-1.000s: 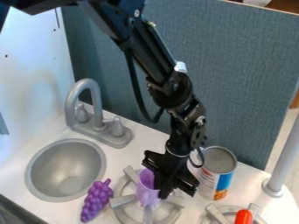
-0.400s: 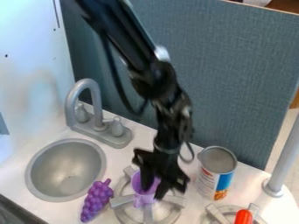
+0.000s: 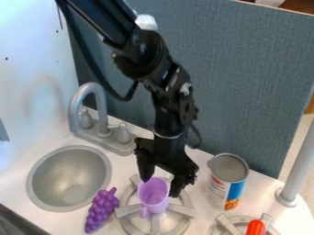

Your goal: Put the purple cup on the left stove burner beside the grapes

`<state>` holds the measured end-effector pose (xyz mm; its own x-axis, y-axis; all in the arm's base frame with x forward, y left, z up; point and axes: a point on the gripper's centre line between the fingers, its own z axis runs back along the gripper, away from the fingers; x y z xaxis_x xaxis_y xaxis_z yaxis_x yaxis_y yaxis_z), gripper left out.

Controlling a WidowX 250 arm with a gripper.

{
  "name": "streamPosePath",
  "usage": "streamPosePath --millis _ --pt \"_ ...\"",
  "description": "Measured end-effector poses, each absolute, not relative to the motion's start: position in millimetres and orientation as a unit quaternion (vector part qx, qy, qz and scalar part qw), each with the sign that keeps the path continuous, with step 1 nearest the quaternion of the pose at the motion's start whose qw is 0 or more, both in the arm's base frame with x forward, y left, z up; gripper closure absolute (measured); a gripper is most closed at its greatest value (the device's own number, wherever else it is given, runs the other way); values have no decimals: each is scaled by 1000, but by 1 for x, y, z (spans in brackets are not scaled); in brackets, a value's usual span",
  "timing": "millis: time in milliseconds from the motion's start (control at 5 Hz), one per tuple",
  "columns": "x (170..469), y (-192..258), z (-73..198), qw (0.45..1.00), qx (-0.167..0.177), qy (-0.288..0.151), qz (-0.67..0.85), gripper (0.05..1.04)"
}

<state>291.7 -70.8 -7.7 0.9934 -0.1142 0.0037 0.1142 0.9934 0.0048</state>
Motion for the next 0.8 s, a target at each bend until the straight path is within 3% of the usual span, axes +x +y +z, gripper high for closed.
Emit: streamPosePath --millis 200,400,800 --pt "305 -84 6 998 -8 -6 -69 80" --pt "316 -123 -10 995 -13 3 -102 81" --pt "335 -152 -8 991 17 -1 -132 82"
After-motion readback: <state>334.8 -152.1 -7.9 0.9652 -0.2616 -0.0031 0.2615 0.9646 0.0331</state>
